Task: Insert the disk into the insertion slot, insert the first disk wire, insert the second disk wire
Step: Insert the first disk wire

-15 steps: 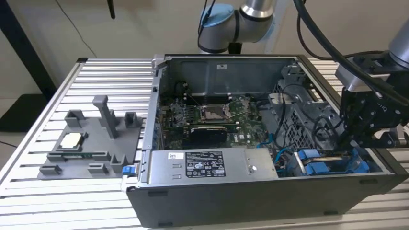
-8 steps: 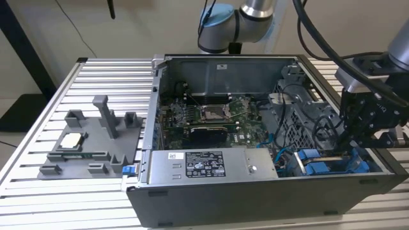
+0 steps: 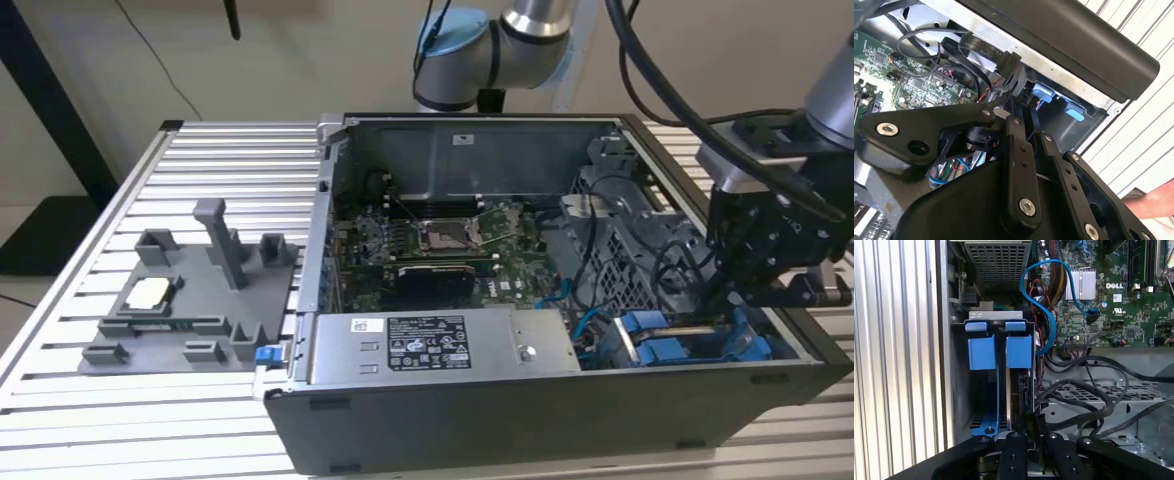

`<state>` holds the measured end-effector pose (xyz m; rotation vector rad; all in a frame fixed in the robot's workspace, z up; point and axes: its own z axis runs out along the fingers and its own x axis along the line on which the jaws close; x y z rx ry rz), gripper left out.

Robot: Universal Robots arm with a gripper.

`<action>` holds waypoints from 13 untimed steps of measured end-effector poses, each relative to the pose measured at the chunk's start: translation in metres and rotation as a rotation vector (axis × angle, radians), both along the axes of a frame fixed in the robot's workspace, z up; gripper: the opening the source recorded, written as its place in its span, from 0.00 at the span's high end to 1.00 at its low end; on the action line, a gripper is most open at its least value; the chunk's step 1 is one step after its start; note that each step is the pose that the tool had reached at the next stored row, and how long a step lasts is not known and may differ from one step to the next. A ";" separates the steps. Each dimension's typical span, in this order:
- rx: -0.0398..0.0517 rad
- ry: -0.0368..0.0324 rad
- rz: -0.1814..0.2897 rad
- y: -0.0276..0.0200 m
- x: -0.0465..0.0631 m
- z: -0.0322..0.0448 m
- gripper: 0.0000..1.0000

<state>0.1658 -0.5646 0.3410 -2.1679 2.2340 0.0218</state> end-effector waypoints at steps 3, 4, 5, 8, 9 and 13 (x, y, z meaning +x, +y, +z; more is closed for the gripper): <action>0.0001 0.0000 0.000 0.0001 0.000 -0.0027 0.81; -0.0001 -0.0001 0.000 0.0001 0.000 -0.0036 0.81; -0.0005 0.0000 0.000 0.0001 0.000 -0.0047 0.81; -0.0006 -0.0001 0.000 0.0002 0.000 -0.0066 0.81; -0.0002 -0.0001 0.000 0.0003 0.000 -0.0069 0.81; -0.0002 0.0044 0.000 0.0007 0.000 0.0007 0.74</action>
